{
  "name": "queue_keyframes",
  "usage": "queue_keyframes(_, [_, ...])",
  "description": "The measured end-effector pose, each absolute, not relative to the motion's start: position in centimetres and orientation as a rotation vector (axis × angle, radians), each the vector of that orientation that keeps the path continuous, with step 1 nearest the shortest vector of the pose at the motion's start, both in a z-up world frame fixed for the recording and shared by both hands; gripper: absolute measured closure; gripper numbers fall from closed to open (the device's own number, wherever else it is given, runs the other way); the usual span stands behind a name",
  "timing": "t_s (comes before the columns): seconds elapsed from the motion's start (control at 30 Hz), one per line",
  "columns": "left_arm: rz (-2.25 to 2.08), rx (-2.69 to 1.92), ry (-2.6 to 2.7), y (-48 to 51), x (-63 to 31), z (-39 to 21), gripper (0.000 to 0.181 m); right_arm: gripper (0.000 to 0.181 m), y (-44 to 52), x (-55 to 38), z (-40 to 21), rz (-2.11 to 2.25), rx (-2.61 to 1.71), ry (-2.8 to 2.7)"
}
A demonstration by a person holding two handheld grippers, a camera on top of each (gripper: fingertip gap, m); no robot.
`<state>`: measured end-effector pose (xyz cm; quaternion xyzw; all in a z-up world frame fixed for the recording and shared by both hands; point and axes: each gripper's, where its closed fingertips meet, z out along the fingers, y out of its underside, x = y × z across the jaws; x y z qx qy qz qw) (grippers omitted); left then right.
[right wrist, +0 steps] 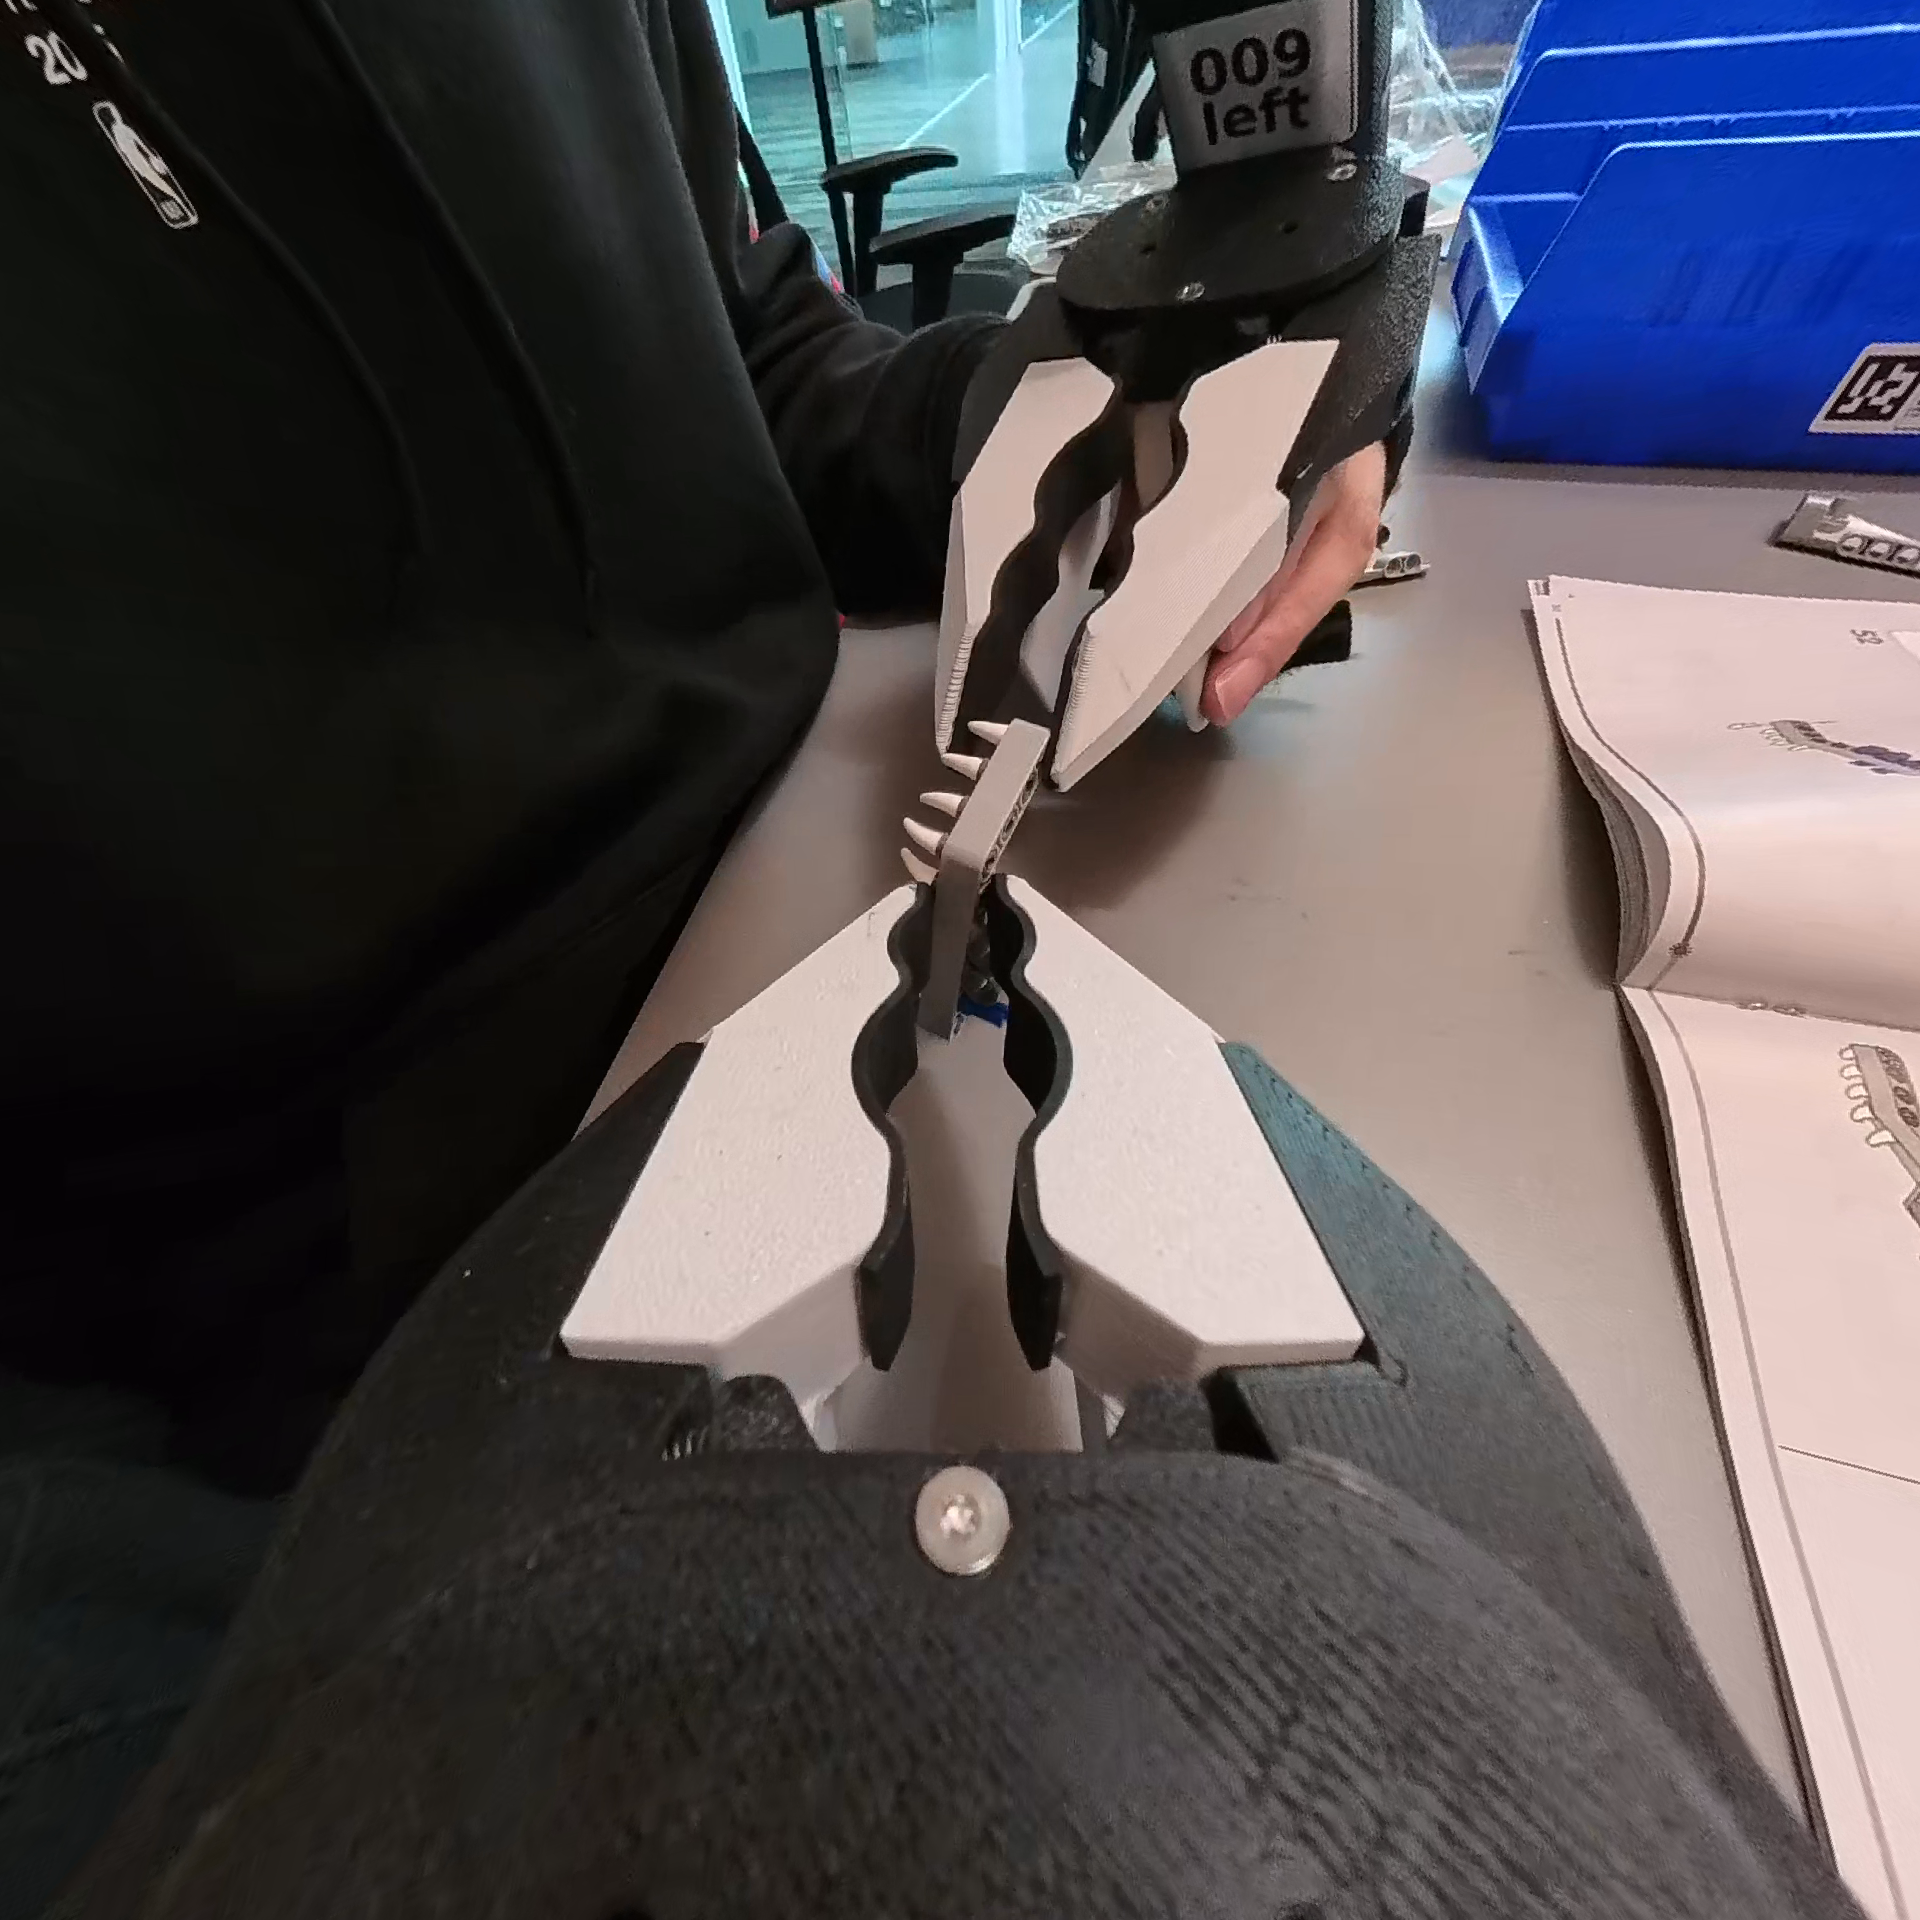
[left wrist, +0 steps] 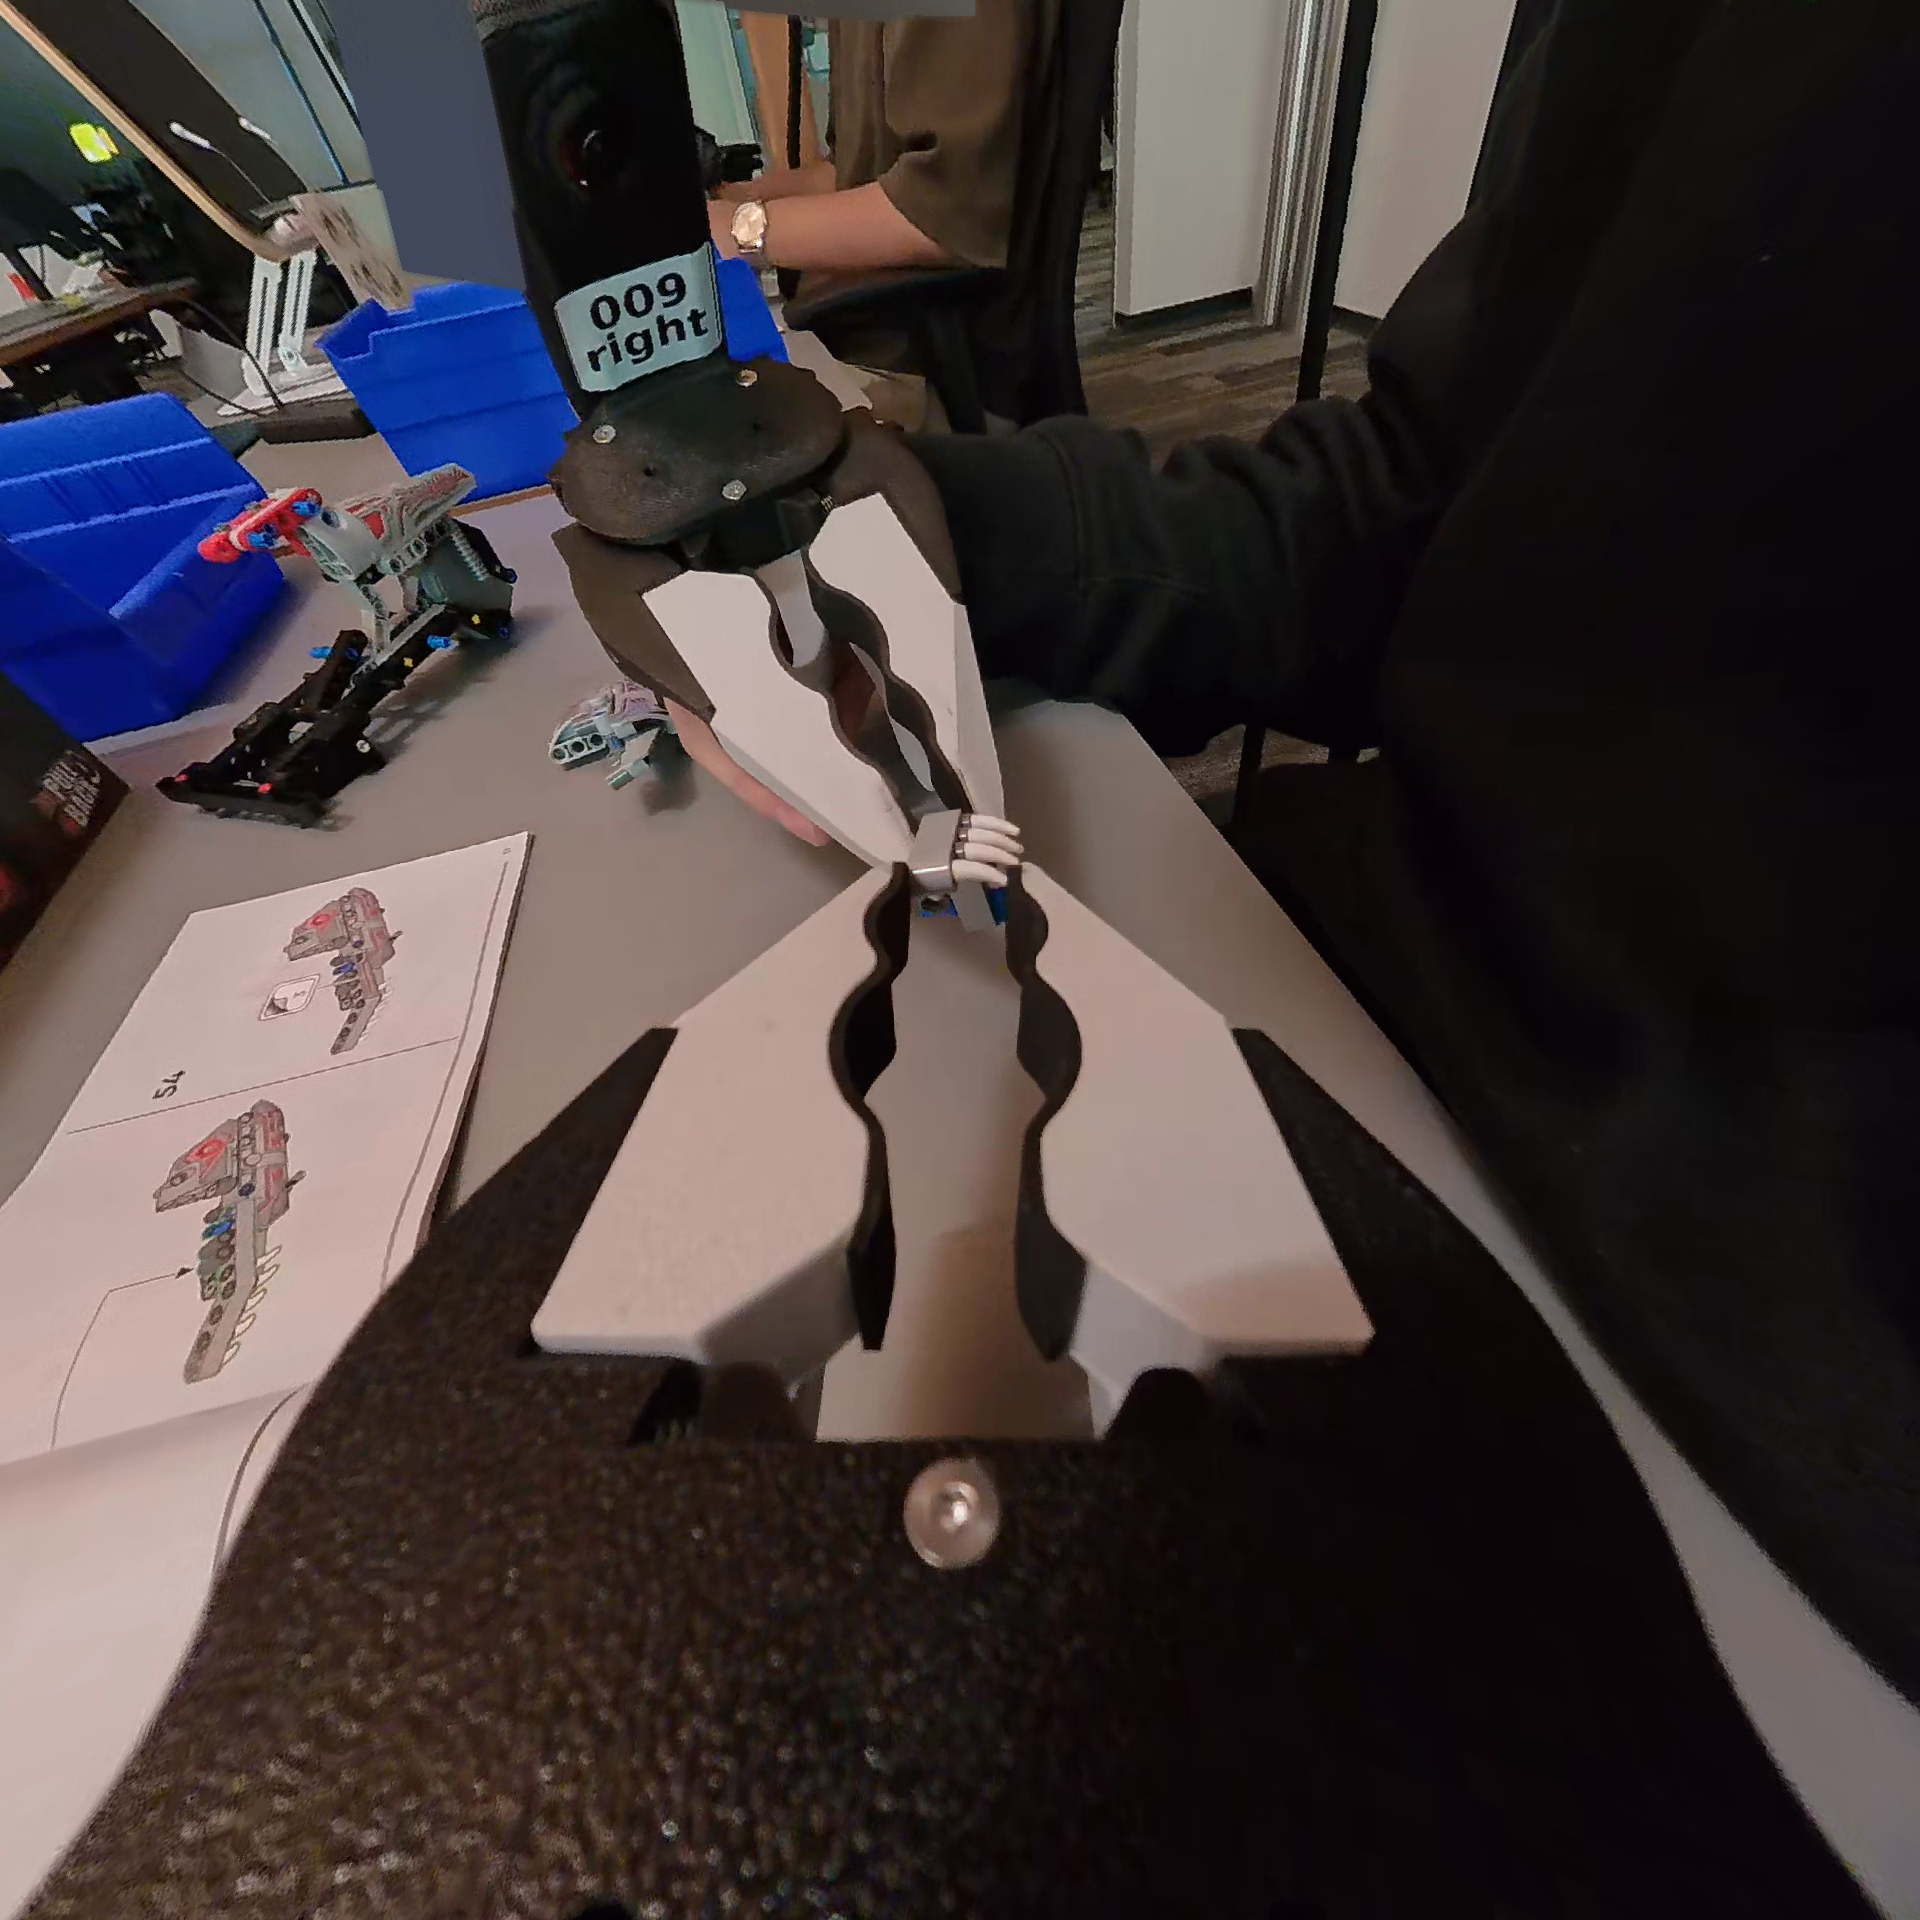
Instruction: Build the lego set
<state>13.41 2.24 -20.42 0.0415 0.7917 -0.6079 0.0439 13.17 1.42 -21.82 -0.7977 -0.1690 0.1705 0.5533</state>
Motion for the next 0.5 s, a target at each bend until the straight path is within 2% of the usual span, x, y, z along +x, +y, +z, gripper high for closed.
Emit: queue_keyframes(0.5, [-1.866,0.066,2.462,2.38,13.51,-20.78,0.165,0.172,1.72,13.20,-22.41,0.388,-1.926,-0.396])
